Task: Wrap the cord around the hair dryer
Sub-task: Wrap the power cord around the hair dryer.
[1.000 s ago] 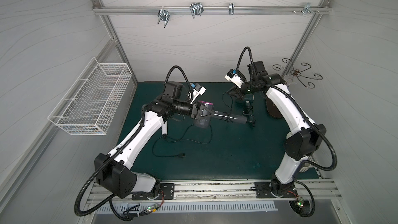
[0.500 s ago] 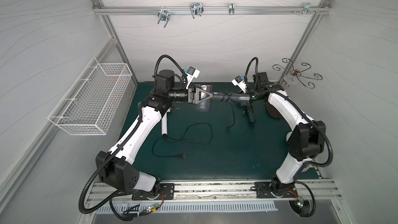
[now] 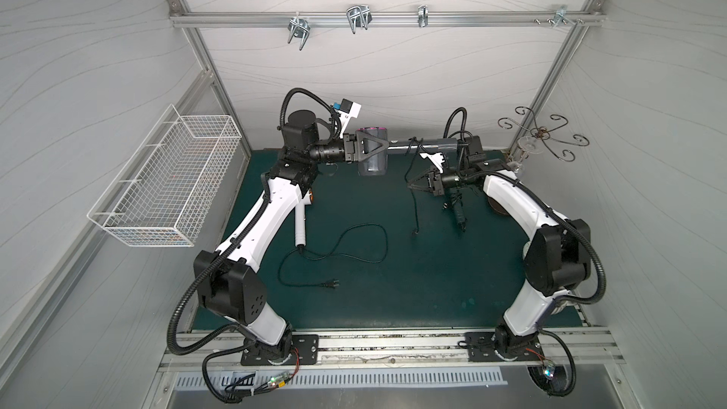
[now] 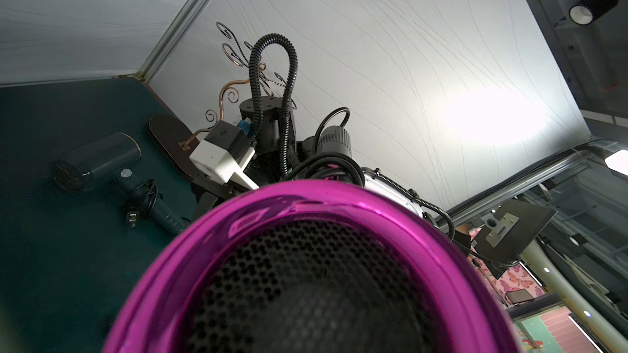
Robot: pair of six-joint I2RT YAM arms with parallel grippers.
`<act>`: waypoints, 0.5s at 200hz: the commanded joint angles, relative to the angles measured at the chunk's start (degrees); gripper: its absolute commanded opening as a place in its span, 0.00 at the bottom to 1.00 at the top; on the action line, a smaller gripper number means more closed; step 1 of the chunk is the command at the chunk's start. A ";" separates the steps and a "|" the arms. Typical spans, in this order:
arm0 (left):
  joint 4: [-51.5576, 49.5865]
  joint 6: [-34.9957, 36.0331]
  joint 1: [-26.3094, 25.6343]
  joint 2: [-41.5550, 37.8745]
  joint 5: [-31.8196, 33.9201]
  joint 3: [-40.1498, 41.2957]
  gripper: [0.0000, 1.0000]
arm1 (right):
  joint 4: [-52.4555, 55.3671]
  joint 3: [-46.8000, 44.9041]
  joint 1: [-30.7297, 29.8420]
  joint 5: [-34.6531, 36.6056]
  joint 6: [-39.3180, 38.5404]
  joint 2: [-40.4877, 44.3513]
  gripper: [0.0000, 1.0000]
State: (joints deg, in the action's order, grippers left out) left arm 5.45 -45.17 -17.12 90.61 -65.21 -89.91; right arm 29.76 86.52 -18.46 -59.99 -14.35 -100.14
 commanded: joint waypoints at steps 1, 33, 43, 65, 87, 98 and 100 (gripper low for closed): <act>16.17 -3.35 -0.01 -1.93 -2.21 -6.44 0.00 | -2.40 -2.35 -1.31 3.46 2.06 -0.24 0.00; 16.21 -3.35 0.16 -2.19 -2.37 -6.31 0.00 | -4.26 -2.36 -2.17 3.67 3.05 -0.93 0.00; 16.49 -3.51 0.25 -2.20 -2.35 -6.51 0.00 | -4.60 -2.49 -2.28 3.62 3.25 -1.04 0.02; 17.86 -4.60 0.77 -1.88 -2.33 -6.77 0.00 | -5.44 -3.39 -2.67 3.61 3.54 -0.83 0.06; 20.70 -5.99 1.21 -1.59 -2.27 -6.77 0.00 | -6.02 -4.13 -3.04 3.81 3.63 -0.64 0.13; 21.50 -6.67 1.30 -1.51 -2.23 -6.77 0.00 | -6.32 -4.45 -3.14 3.78 3.63 -0.66 0.15; 21.63 -6.75 1.33 -1.45 -2.14 -6.86 0.00 | -6.45 -4.48 -3.09 3.81 3.69 -0.71 0.15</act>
State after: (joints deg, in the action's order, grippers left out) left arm 10.37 -49.12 -15.94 90.87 -65.78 -90.06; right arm 21.43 84.16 -20.73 -58.96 -10.55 -100.14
